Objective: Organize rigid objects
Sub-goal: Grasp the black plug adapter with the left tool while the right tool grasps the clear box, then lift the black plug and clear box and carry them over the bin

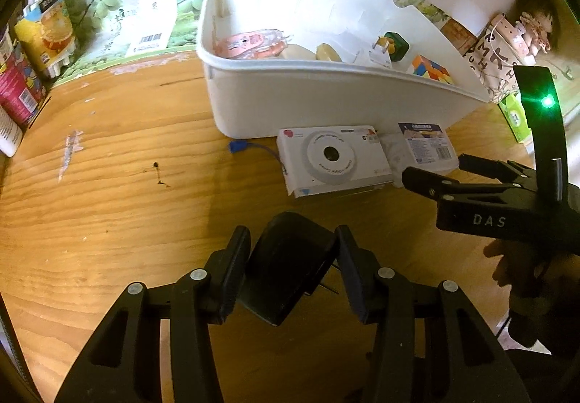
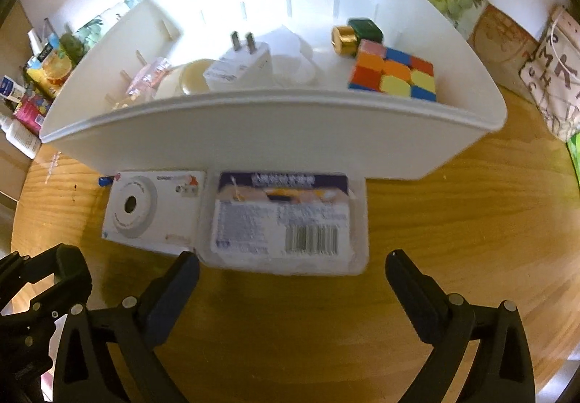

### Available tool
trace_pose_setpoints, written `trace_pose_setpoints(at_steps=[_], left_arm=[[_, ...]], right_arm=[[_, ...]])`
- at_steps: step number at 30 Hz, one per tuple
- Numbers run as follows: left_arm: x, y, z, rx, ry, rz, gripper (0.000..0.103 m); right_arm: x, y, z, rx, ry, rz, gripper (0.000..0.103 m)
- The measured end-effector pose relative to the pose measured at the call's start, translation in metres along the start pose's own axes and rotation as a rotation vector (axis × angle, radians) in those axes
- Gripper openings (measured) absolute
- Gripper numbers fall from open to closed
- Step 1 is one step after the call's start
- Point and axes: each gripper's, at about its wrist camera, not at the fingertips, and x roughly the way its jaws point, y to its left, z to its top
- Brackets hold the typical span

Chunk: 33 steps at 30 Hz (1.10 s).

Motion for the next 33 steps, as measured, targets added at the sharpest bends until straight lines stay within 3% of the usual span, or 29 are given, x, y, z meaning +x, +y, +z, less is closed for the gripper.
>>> trace_pose_setpoints(at_steps=[5,11,13,33], left_arm=[[-0.007,0.003,-0.003,0.001,-0.013,0.011,0.051],[-0.019,0.009,-0.01,-0.002,-0.022,0.022,0.051],[-0.021,0.01,-0.011,-0.006,-0.024,0.025,0.051],[-0.03,0.019,-0.002,-0.022,-0.062,0.027,0.051]], right_arm=[[0.003,0.008,0.009,-0.012,-0.024,-0.014,0.103],[0.014,-0.006,0.022,0.055,-0.014,0.035,0.102],[0.016,-0.007,0.024,0.065,-0.02,0.046,0.096],[-0.01,-0.026,0.009,0.078,-0.027,0.068,0.093]])
